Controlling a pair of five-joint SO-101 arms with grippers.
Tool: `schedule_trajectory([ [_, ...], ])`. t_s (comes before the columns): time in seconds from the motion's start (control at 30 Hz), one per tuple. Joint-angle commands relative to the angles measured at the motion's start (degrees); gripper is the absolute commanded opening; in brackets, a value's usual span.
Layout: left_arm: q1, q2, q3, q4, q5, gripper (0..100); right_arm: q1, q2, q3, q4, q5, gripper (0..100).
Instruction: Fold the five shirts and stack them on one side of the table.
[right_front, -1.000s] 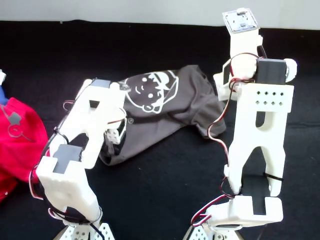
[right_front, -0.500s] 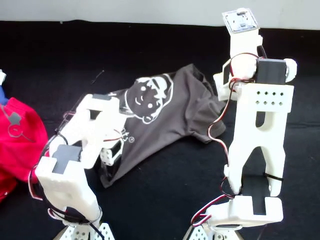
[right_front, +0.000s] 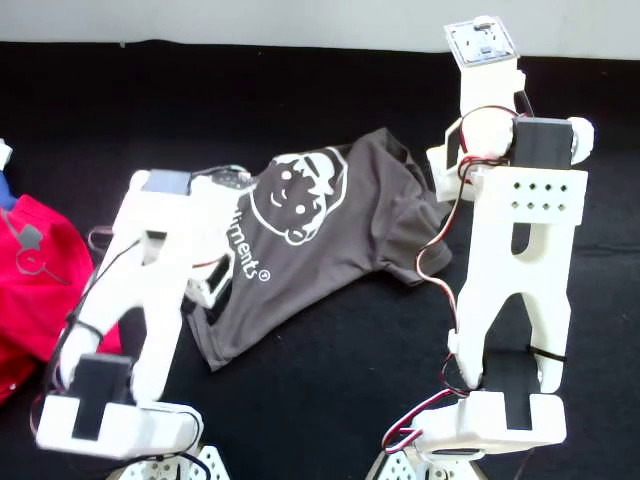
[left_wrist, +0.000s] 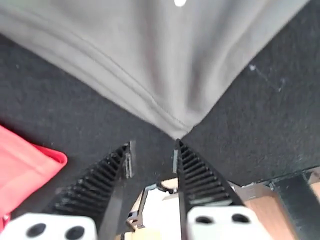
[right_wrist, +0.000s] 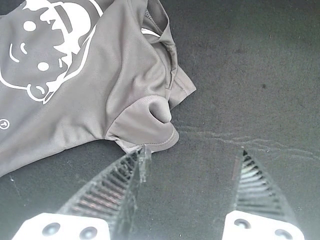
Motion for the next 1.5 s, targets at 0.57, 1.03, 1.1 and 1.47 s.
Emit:
schedule_trajectory([
  [0.57, 4.79, 6.11, 15.08, -17.58, 11.69, 22, 0.48, -2.59, -0.04, 0.40, -0.09, 26.2],
  [1.03, 2.42, 11.21, 11.38, -22.68, 11.78, 1, 0.48, -2.68, 2.51, 0.40, -0.09, 24.4],
  [1.1, 2.15, 11.21, 9.45, -22.68, 11.78, 1, 0.48, -2.68, 6.11, 0.40, -0.09, 24.1],
  [1.47, 1.98, 11.30, 10.33, -31.38, 11.69, 1, 1.10, -2.68, 33.54, -15.52, 0.00, 24.1],
])
